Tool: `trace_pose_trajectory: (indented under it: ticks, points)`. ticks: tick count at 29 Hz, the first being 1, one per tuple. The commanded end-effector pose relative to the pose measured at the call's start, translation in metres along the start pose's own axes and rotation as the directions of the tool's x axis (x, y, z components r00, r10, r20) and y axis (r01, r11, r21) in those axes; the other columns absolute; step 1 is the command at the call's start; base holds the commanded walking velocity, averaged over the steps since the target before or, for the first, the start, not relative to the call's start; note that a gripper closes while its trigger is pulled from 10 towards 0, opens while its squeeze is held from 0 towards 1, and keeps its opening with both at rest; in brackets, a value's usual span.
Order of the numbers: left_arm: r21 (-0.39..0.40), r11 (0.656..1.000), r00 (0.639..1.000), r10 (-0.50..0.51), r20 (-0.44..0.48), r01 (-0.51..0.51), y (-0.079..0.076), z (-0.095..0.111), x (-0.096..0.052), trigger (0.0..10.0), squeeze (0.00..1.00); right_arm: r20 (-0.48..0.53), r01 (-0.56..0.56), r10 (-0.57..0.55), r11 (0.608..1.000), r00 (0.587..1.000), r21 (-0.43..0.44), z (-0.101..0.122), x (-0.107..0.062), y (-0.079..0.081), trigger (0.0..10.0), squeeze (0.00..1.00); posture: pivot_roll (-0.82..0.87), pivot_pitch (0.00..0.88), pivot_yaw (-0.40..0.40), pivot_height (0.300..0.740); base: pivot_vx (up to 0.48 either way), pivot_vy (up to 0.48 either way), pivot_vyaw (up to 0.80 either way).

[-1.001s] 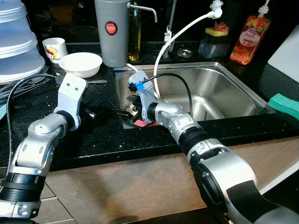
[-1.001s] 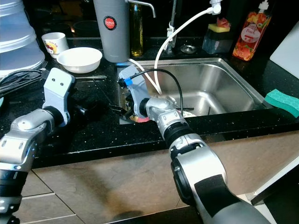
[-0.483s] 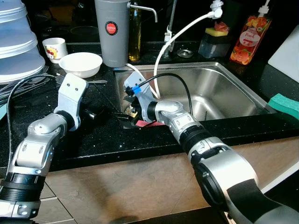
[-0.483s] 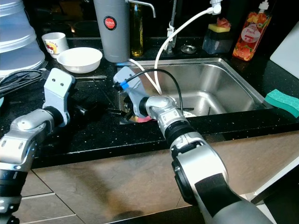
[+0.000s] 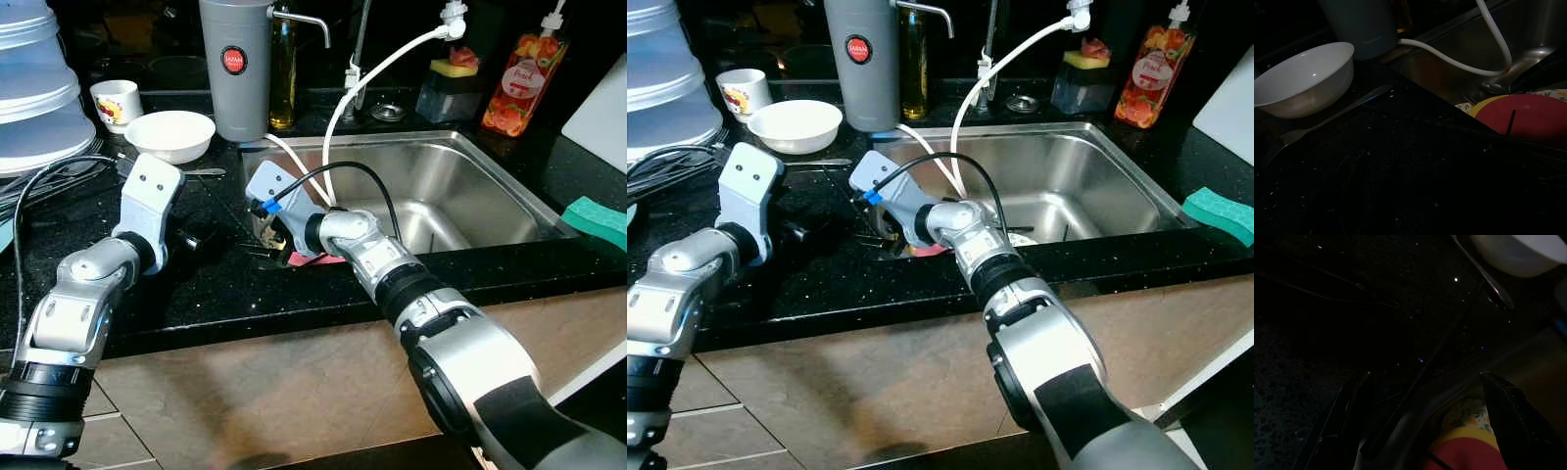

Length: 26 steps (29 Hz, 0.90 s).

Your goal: Kitchen organization

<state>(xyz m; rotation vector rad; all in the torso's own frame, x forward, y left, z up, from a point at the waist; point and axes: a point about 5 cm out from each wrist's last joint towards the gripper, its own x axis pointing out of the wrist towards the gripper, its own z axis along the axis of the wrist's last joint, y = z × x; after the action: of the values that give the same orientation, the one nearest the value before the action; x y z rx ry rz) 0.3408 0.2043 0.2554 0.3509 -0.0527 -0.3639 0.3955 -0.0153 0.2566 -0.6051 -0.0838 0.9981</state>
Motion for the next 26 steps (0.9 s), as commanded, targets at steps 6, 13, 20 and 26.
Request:
trace_pose_trajectory:
  ticks: [6,13,20,26]
  points:
    - [0.021,1.0,1.0,0.0,-0.007,0.0,0.003,0.0,-0.001,10.0,0.0,-0.035,-0.028,0.029,0.999,0.999,0.015,-0.008,-0.001,0.004,10.0,0.0,0.08,0.138,-0.033,0.74,0.0,0.0,0.0]
    - [0.016,1.0,1.0,-0.001,-0.005,0.001,0.003,0.001,-0.001,10.0,0.0,0.049,-0.097,0.086,0.935,0.995,0.34,-0.007,0.002,0.007,10.0,0.0,0.08,0.137,-0.032,0.74,0.0,0.0,0.0]
    - [0.013,1.0,1.0,-0.003,-0.005,0.003,0.003,0.001,0.0,10.0,0.0,0.021,-0.154,0.161,0.889,0.987,0.432,-0.016,0.001,0.014,10.0,0.0,0.08,0.137,-0.032,0.74,0.0,0.0,0.0]
    - [0.014,1.0,1.0,-0.003,-0.004,0.003,0.003,0.001,0.0,10.0,0.0,0.024,-0.155,0.164,0.854,0.986,0.496,-0.018,0.0,0.015,4.5,0.0,0.09,0.135,-0.033,0.74,0.0,0.0,0.0]
